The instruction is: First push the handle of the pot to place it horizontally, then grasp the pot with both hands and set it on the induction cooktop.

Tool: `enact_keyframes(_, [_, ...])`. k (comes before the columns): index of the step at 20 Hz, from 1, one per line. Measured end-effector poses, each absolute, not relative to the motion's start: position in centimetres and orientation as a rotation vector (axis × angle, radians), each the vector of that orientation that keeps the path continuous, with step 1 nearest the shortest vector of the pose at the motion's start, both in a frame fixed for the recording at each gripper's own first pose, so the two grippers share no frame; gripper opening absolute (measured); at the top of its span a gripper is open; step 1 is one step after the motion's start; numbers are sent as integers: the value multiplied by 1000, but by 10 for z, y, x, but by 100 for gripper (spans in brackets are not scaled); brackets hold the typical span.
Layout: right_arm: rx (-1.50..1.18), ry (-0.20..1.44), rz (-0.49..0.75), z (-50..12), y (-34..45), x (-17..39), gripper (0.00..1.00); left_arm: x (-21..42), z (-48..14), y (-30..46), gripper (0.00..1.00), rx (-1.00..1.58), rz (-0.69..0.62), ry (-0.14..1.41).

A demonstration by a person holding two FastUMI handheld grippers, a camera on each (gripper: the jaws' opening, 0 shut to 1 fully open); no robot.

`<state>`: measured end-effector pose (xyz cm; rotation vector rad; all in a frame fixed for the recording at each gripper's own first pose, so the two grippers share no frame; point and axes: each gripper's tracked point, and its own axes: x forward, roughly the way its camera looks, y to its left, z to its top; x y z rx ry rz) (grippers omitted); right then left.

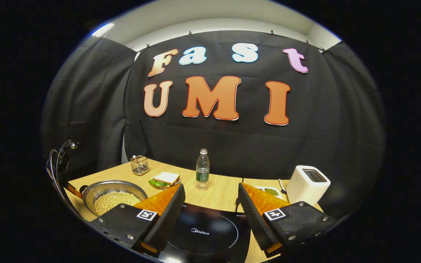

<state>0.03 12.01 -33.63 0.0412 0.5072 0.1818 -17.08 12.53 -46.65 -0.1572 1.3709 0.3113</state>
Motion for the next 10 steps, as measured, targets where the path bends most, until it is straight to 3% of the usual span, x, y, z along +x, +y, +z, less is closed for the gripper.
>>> enact_keyframes(10, [82,533,166,-340,116,-4,91,-140,-481,150,5,-7,248,1325])
